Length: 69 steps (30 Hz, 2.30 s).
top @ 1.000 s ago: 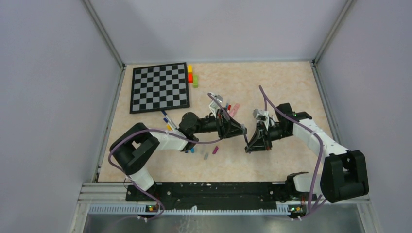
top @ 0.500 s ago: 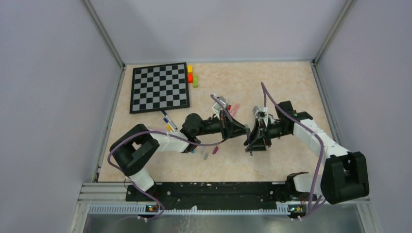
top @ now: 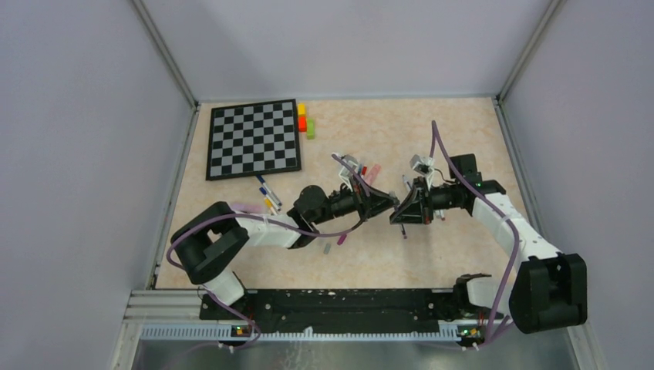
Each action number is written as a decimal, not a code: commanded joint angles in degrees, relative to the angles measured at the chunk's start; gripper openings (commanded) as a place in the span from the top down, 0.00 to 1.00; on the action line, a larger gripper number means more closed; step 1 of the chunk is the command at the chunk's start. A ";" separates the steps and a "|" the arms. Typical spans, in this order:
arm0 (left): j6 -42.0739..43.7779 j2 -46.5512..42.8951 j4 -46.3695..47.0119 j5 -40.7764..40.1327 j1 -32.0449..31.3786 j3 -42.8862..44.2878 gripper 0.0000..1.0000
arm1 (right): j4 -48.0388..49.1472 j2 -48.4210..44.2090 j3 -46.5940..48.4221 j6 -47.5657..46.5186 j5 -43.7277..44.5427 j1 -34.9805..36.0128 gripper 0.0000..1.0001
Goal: Open the pen caps
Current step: Open the pen cap from the pen, then place the pen at the center of the board.
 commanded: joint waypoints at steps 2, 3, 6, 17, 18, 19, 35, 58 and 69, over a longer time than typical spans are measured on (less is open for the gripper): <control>3.21 -4.44 7.38 -8.51 -0.49 -1.24 1.00 | -0.61 -1.10 -0.37 -3.72 -1.35 0.44 1.00; 4.56 -5.29 9.08 -10.41 0.09 -1.02 1.00 | -0.77 -0.88 -0.30 -3.87 -1.18 0.83 1.00; 7.32 -7.93 9.43 -15.52 3.30 2.70 1.00 | -3.68 0.73 0.42 -6.00 -0.71 1.57 1.00; 7.02 -16.41 7.49 -18.97 12.52 8.24 1.00 | -7.05 2.29 1.33 -9.87 -0.62 2.34 1.00; 6.97 -17.20 7.17 -17.79 12.64 7.61 1.00 | -6.67 2.14 1.57 -9.74 0.71 2.28 1.00; 6.84 -18.17 6.51 -16.53 12.67 6.59 1.00 | -5.59 1.84 1.64 -8.98 2.63 2.07 1.00; 9.54 -49.81 -46.29 -6.67 12.67 -11.94 1.00 | 16.40 -0.50 -1.91 14.65 36.71 -19.90 1.00; 12.41 -53.07 -54.49 4.13 12.68 -23.69 0.98 | 8.17 24.90 11.00 9.86 44.22 -24.22 0.94; 11.98 -50.27 -50.31 5.76 12.61 -25.02 0.98 | 6.75 29.34 12.06 8.90 42.46 -24.21 0.85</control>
